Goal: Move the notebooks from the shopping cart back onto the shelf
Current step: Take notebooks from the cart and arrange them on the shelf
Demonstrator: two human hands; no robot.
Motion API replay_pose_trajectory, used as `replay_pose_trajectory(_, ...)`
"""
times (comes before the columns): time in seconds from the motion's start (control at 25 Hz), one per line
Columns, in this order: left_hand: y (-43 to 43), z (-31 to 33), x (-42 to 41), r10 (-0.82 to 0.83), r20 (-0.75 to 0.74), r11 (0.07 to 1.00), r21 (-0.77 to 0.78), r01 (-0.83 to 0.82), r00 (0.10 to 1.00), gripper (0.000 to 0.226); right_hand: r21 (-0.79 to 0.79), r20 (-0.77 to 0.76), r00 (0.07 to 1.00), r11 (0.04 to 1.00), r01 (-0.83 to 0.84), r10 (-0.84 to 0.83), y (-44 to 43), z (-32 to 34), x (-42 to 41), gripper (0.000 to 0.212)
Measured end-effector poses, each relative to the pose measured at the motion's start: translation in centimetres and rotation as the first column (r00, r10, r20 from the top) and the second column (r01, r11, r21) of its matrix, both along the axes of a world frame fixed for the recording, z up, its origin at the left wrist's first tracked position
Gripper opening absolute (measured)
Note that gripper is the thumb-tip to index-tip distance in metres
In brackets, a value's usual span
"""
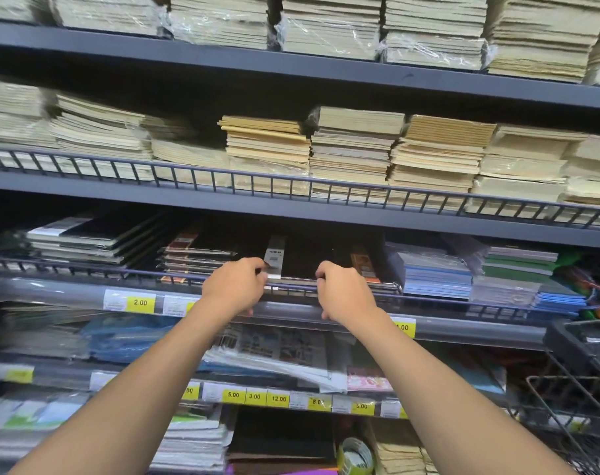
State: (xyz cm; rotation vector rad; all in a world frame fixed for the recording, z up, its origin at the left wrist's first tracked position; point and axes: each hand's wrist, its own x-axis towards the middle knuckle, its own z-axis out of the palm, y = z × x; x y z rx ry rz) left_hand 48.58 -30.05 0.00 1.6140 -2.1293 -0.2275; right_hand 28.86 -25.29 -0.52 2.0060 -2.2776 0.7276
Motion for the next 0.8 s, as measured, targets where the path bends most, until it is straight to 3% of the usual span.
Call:
replay_pose_trajectory(0.2, -0.3, 0.0, 0.2, -0.057, -0.088, 0.996, 0.069, 0.063, 0.994, 0.021, 0.062, 0.069, 0.997, 0.997, -0.05, 0.046, 0.2, 0.8, 0.6, 0.016)
replay_pose_trajectory(0.48, -0.8, -1.0, 0.2, -0.069, -0.078, 0.998, -0.015, 0.068, 0.995, 0.015, 0.054, -0.065, 0.996, 0.997, -0.057, 0.061, 0.7, 0.5, 0.2, 0.024)
replay_pose_trajectory(0.8, -0.7, -0.9, 0.4, -0.09, -0.099, 0.995, 0.026, 0.093, 0.991, 0.014, 0.054, -0.065, 0.993, 0.994, -0.094, 0.098, 1.3, 0.6, -0.4, 0.019)
